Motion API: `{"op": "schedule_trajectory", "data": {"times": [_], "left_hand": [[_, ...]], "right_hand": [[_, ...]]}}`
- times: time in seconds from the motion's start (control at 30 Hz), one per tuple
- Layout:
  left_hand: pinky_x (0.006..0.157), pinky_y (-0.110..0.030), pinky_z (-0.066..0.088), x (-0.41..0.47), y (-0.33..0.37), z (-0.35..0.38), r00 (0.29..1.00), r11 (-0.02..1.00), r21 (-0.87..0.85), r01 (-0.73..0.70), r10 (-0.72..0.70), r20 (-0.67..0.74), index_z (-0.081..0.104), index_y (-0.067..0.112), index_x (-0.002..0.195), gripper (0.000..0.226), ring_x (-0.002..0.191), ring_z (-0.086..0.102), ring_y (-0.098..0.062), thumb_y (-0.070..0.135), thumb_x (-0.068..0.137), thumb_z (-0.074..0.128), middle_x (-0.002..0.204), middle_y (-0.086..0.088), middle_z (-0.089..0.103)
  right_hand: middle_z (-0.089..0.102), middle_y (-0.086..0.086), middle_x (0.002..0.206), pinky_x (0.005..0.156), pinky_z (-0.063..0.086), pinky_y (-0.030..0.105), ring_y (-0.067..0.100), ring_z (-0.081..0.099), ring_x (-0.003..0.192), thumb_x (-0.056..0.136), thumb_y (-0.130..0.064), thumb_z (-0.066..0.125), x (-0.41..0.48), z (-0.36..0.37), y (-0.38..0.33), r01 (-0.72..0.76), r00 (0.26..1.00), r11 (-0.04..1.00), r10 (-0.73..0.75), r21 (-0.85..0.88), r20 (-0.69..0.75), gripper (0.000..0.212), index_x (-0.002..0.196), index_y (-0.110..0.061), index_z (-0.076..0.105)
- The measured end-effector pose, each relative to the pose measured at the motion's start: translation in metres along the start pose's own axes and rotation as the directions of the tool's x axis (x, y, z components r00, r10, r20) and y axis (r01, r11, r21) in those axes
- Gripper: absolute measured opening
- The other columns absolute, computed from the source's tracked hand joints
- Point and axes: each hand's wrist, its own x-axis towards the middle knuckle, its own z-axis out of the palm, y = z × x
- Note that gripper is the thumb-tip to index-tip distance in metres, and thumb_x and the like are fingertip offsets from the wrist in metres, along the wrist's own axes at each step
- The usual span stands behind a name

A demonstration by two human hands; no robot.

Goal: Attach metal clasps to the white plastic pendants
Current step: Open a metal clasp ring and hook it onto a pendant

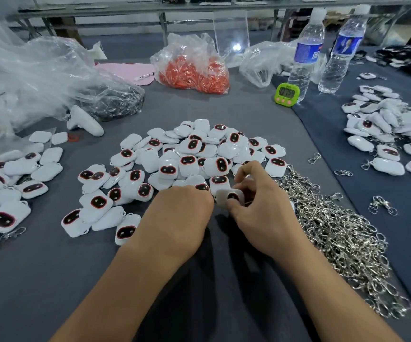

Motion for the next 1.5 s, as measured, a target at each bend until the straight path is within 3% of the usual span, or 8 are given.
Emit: {"op": "schedule_trajectory", "data": {"times": [0.23, 0.43, 0.5, 0.6, 0.7, 0.83, 1.1, 1.5], "left_hand": [[0.059, -0.033, 0.038, -0.01, 0.003, -0.004, 0.999, 0.999, 0.017, -0.029, 0.029, -0.015, 0.068, 0.022, 0.088, 0.006, 0.058, 0.035, -0.016, 0.02, 0.084, 0.064, 0.061, 0.005, 0.027], [0.069, -0.029, 0.049, -0.005, -0.005, 0.006, 1.0, 0.979, -0.202, 0.004, -0.004, 0.001, 0.078, 0.03, 0.089, 0.014, 0.08, 0.065, -0.018, 0.036, 0.076, 0.075, 0.079, 0.005, 0.068], [0.07, -0.025, 0.047, -0.006, -0.008, 0.012, 0.998, 0.932, -0.36, 0.037, -0.051, -0.029, 0.08, 0.036, 0.087, 0.016, 0.077, 0.064, -0.011, 0.038, 0.071, 0.082, 0.079, 0.01, 0.071], [0.066, -0.02, 0.046, -0.006, -0.013, 0.022, 0.991, 0.835, -0.546, 0.065, -0.119, -0.064, 0.08, 0.037, 0.083, 0.016, 0.069, 0.062, -0.002, 0.036, 0.068, 0.084, 0.072, 0.015, 0.07], [0.057, -0.006, 0.041, -0.007, -0.016, 0.03, 0.974, 0.704, -0.703, 0.104, -0.215, -0.071, 0.08, 0.037, 0.077, 0.012, 0.064, 0.062, 0.005, 0.03, 0.068, 0.083, 0.063, 0.02, 0.069], [0.052, -0.004, 0.039, -0.007, -0.016, 0.035, 0.954, 0.612, -0.779, 0.136, -0.294, -0.065, 0.08, 0.033, 0.071, 0.01, 0.052, 0.058, 0.006, 0.023, 0.068, 0.081, 0.058, 0.021, 0.068], [0.053, -0.007, 0.041, -0.005, -0.016, 0.037, 0.968, 0.643, -0.757, 0.113, -0.244, -0.063, 0.079, 0.034, 0.07, 0.011, 0.054, 0.059, 0.002, 0.024, 0.069, 0.08, 0.058, 0.018, 0.068], [0.059, -0.016, 0.048, -0.008, -0.01, 0.033, 0.971, 0.763, -0.639, 0.102, -0.216, -0.103, 0.079, 0.038, 0.082, 0.01, 0.063, 0.063, 0.001, 0.036, 0.072, 0.082, 0.063, 0.018, 0.069]], "right_hand": [[0.071, -0.005, 0.08, 0.064, 0.041, 0.004, 0.001, 0.06, 0.073, 0.084, -0.012, 0.072, -0.002, -0.005, -0.002, -0.018, 1.0, 1.0, 0.018, 0.024, 0.015, 0.023, 0.089, -0.028, 0.057], [0.071, -0.007, 0.075, 0.06, 0.041, 0.007, 0.004, 0.057, 0.062, 0.082, -0.012, 0.07, -0.006, -0.004, -0.002, -0.017, 1.0, 0.998, 0.016, 0.068, 0.012, 0.02, 0.088, -0.027, 0.057], [0.066, -0.008, 0.067, 0.058, 0.043, 0.015, 0.006, 0.05, 0.054, 0.083, -0.011, 0.067, -0.006, -0.002, -0.001, -0.02, 1.0, 0.995, 0.019, 0.102, 0.018, 0.02, 0.087, -0.028, 0.056], [0.067, -0.005, 0.07, 0.058, 0.052, 0.031, 0.017, 0.062, 0.056, 0.085, -0.011, 0.064, -0.007, 0.0, 0.001, -0.062, 0.997, 0.983, 0.054, 0.175, 0.048, 0.021, 0.089, -0.03, 0.055], [0.068, -0.001, 0.068, 0.049, 0.045, 0.025, 0.02, 0.062, 0.049, 0.085, -0.01, 0.064, -0.008, 0.001, 0.004, -0.12, 0.991, 0.951, 0.099, 0.284, 0.085, 0.019, 0.091, -0.027, 0.057], [0.069, 0.002, 0.067, 0.046, 0.041, 0.023, 0.02, 0.057, 0.048, 0.082, -0.009, 0.066, -0.006, -0.002, 0.007, -0.203, 0.977, 0.901, 0.161, 0.384, 0.139, 0.015, 0.086, -0.023, 0.064], [0.065, 0.003, 0.058, 0.045, 0.04, 0.022, 0.015, 0.053, 0.045, 0.087, -0.002, 0.064, -0.006, -0.008, 0.006, -0.154, 0.982, 0.95, 0.115, 0.273, 0.152, 0.014, 0.087, -0.016, 0.066], [0.071, -0.002, 0.071, 0.064, 0.055, 0.032, 0.011, 0.063, 0.064, 0.078, -0.025, 0.068, -0.007, -0.008, 0.002, -0.008, 0.988, 1.0, 0.004, 0.022, 0.157, 0.009, 0.082, -0.033, 0.07]]}}
